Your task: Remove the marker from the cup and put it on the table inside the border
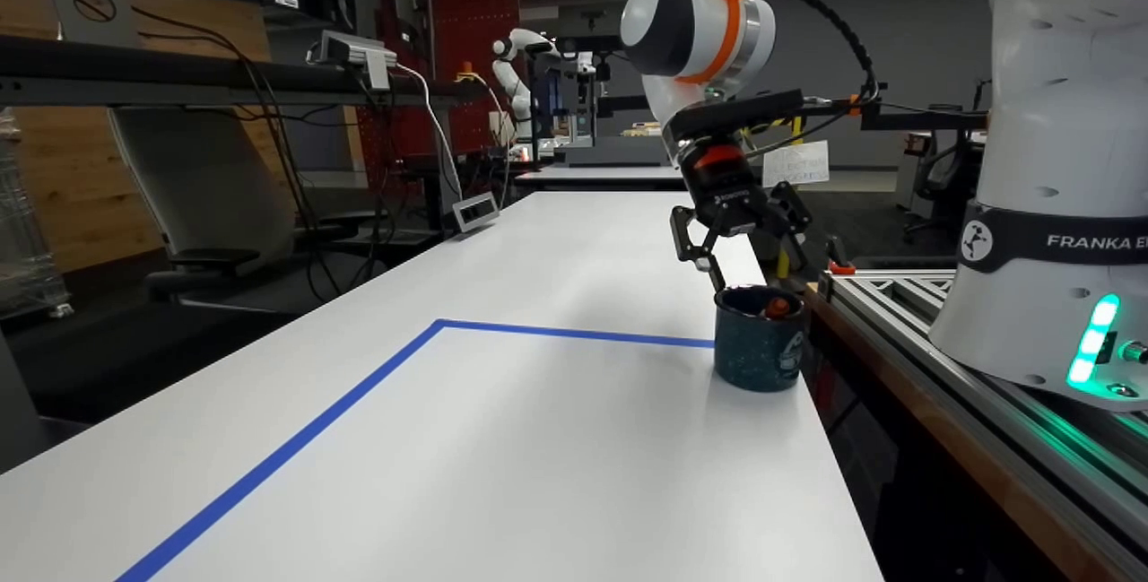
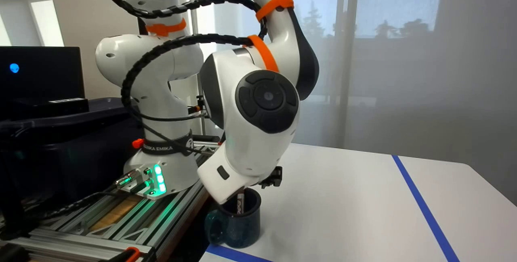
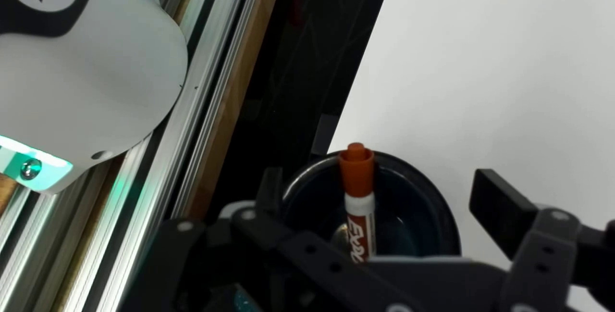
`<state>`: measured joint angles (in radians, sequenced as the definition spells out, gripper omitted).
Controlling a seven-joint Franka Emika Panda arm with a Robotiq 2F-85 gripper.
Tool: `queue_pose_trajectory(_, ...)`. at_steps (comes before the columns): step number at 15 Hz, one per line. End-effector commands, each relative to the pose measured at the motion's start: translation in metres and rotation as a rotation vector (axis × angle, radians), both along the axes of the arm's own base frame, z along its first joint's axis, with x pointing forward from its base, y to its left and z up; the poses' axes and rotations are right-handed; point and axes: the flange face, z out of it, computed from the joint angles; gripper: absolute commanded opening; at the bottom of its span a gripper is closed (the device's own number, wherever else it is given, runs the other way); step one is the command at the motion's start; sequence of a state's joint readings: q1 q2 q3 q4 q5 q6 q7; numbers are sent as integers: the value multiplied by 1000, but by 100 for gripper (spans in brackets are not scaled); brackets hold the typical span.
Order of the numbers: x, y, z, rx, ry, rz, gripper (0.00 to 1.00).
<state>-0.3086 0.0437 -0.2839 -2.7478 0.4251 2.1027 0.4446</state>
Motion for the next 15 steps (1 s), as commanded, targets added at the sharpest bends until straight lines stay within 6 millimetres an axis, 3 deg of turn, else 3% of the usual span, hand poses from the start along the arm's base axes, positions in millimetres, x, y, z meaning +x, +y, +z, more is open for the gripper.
queue_pose_trajectory(1,-1,-1,-7,1,-4,-26,93)
queue_pose_trajectory(4,-2,-2,-10,2,-3,-41,62)
queue_pose_trajectory(7,-4,-5,-11,3,-2,-59,58)
queue_pose_trajectory(8,-5,-7,-11,5,0,-69,64)
queue_pose_trajectory(11,-9,-12,-12,9,5,-97,65)
queue_pose_trajectory(15,-14,-16,-15,13,9,-122,50)
